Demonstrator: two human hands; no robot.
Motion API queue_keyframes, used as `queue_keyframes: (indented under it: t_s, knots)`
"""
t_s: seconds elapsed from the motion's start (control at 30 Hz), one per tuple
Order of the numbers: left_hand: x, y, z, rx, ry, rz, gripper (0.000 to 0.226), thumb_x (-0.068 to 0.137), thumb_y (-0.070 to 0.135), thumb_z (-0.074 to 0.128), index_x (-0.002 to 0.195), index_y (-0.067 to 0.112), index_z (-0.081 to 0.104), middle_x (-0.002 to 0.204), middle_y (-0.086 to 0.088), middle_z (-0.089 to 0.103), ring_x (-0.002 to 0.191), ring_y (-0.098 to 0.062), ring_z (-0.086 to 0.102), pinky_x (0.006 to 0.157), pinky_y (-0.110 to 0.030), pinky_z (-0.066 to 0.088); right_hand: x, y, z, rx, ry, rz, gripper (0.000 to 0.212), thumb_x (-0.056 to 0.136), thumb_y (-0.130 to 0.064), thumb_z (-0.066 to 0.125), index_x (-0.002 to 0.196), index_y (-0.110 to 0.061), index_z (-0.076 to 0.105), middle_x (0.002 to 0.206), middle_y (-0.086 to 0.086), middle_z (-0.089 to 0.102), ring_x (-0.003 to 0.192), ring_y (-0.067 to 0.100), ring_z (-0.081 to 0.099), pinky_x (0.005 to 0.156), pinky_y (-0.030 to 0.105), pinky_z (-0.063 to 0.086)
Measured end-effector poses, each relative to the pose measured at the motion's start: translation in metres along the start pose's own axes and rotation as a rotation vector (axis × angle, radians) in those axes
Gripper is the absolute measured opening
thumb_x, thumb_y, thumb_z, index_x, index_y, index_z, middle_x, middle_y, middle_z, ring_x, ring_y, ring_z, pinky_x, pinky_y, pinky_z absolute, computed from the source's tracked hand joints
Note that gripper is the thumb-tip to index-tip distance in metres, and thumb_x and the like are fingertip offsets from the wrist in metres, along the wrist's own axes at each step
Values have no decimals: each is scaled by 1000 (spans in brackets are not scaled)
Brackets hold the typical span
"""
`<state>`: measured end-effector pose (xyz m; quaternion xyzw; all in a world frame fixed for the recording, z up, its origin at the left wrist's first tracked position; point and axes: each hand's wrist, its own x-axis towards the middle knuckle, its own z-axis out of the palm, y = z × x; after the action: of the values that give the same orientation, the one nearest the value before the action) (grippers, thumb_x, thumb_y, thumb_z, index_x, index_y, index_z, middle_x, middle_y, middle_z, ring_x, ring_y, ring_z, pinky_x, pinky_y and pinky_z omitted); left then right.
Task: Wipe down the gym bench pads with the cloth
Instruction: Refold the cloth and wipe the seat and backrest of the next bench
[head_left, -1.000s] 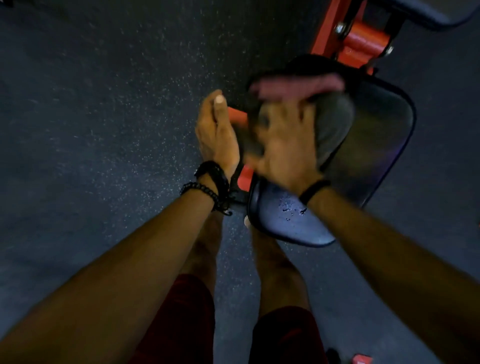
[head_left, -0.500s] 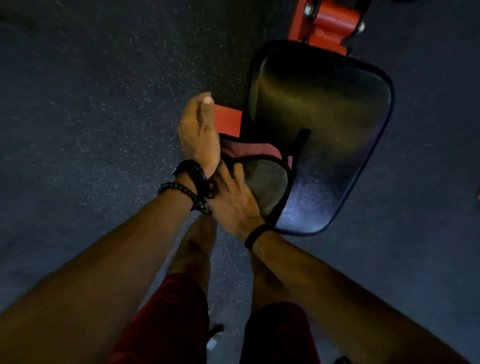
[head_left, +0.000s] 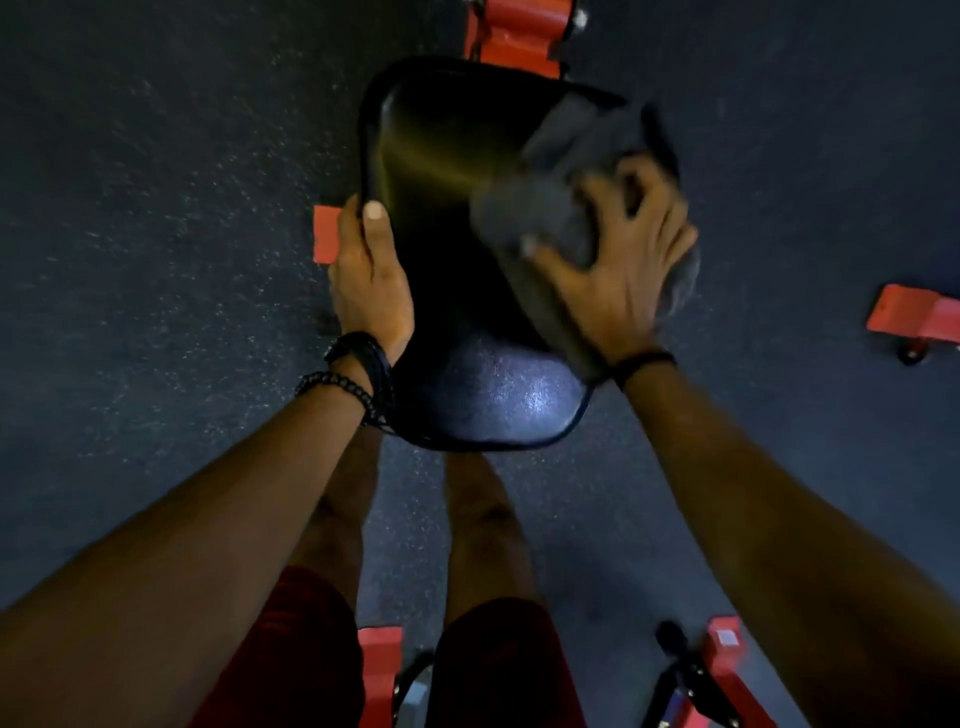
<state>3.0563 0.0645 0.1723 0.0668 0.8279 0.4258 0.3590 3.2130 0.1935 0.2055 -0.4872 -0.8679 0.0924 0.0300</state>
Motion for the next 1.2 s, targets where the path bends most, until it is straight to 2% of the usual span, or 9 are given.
queue_keyframes:
  t_s: [0.13,0.3,0.4,0.6,0.73,0.9,1.0,1.1,1.2]
  knots:
    - [2,-8,2,40,49,72,53,104,42,27,132,7,54,124,-7,64,110,-16,59,86,-12,45,-2,-24,18,-2,192,290,58,83,-72,54,116,-25,64,136,13,51,125,33,46,101,45,32]
    - [-5,-1,5,110,122,88,48,104,40,30,110,6,62,85,0,63,74,-11,58,63,-19,42,-190,-46,10,105,-96,391,55,82,-64,57,115,-21,50,129,23,45,122,35,37,99,55,33]
    - [-5,-2,5,157,184,99,48,103,41,29,102,6,61,66,10,50,56,-3,47,52,-23,33,-149,-28,17,230,-15,455,61,82,-64,58,124,-20,46,138,26,39,127,40,38,102,50,33]
    - [1,-7,7,211,192,121,73,100,52,22,118,-12,52,108,-38,55,99,-53,52,80,-56,43,37,17,14,532,130,653,65,92,-55,54,143,-16,40,134,8,51,121,22,51,87,25,32]
    - [-4,-5,6,190,200,135,66,102,48,25,122,-8,54,107,-34,60,98,-48,56,77,-45,42,-26,9,15,478,144,581,55,89,-49,57,131,-13,47,127,14,51,114,22,51,91,28,41]
    - [-4,-1,6,197,199,132,69,102,50,24,119,-10,54,104,-37,57,97,-52,53,77,-50,41,-181,-25,6,726,-40,784,66,86,-56,57,135,-16,36,134,7,45,122,14,49,102,44,47]
    - [-6,3,8,183,196,165,55,106,35,29,109,-14,56,79,-31,55,75,-35,58,60,-38,39,-109,-9,13,740,93,726,66,88,-55,58,137,-16,37,137,3,48,125,14,50,106,38,43]
    - [-5,0,9,184,213,173,47,106,29,31,98,-7,58,58,5,38,49,-8,44,48,-17,26,10,17,15,650,145,678,68,90,-47,57,144,-13,35,141,5,48,129,18,47,99,25,37]
    - [-6,-4,9,199,222,161,47,106,33,30,96,-3,59,60,5,33,52,-12,40,54,-23,26,54,27,14,628,122,619,57,86,-44,56,133,-15,44,123,2,54,114,18,53,90,32,44]
